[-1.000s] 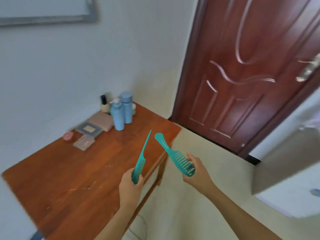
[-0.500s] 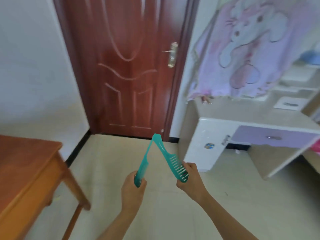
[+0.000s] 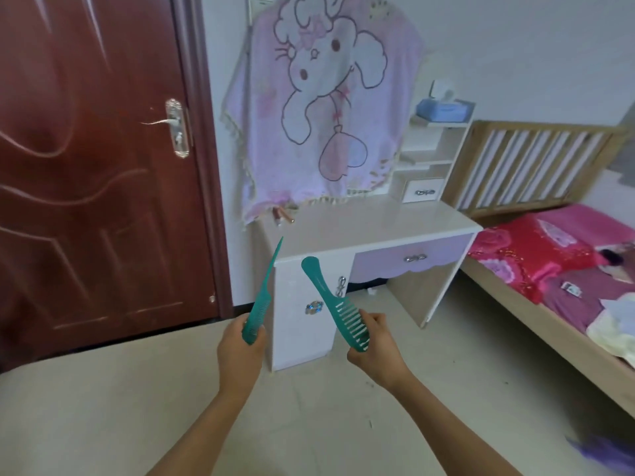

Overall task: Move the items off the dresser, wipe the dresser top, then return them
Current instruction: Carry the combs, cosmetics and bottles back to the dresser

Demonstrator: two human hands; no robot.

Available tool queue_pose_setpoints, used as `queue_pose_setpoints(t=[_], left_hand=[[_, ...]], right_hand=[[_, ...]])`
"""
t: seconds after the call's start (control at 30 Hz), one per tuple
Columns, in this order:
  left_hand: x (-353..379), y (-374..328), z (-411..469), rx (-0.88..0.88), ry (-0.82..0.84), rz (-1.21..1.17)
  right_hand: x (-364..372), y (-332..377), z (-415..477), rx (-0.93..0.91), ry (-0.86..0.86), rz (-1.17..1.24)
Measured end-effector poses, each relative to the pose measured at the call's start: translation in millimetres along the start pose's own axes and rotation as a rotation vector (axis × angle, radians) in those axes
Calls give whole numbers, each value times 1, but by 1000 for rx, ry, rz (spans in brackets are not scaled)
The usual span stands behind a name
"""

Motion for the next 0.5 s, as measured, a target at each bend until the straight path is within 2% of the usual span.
queue_pose_setpoints(t=[0.27, 0.5], left_hand=[[92, -14, 122, -1, 44, -49], [160, 10, 169, -126, 146, -7]], right_hand=[[-39, -17, 122, 80, -64, -107], [-31, -66, 177, 220, -57, -69]])
Point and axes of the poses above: each hand's wrist, its own z-axis towards the middle knuckle, its own x-axis out of the palm, y = z × x, the point moved 3 cm from there along z, towards the middle knuckle, and after that the axes turned 3 degrees about z, right-handed, at the moved point
